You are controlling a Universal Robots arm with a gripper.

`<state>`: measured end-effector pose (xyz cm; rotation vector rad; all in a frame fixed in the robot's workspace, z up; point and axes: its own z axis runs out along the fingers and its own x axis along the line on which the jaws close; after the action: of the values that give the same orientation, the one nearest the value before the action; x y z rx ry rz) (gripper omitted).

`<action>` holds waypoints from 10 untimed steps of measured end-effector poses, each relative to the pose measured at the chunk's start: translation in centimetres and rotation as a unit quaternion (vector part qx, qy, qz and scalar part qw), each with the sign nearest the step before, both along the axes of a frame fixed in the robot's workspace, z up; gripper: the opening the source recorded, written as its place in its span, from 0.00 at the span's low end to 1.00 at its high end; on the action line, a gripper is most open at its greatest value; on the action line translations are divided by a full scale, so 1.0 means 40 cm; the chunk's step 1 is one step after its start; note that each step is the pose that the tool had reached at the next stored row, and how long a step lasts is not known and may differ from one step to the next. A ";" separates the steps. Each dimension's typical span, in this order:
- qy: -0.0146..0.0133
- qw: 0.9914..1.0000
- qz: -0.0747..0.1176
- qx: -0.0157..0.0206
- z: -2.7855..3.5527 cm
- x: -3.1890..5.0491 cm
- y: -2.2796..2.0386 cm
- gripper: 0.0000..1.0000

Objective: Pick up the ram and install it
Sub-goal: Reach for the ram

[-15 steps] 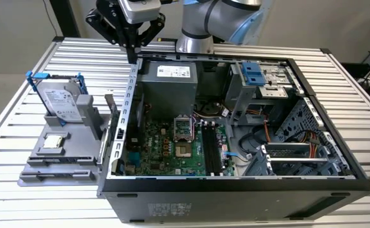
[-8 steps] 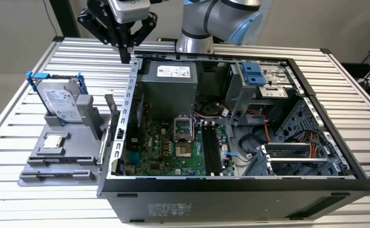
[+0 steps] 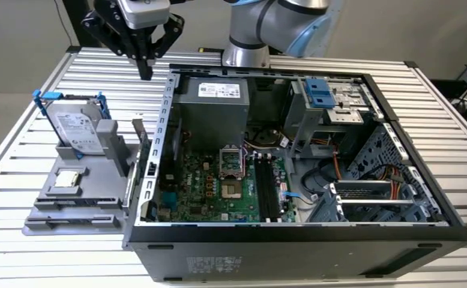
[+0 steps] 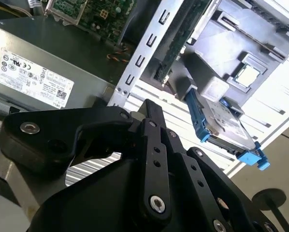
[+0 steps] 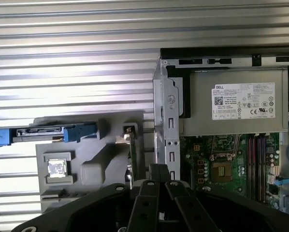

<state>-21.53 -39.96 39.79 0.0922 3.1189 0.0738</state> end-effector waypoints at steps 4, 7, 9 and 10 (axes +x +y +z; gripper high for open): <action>0.000 1.000 0.001 0.000 0.000 -0.020 0.000 0.00; 0.000 1.000 0.001 0.000 -0.001 -0.036 0.000 0.00; 0.000 1.000 0.002 0.000 -0.001 -0.046 0.000 0.00; 0.000 1.000 0.002 0.000 -0.001 -0.053 0.000 0.00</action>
<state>-23.64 -39.96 39.76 0.0849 3.1192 0.0737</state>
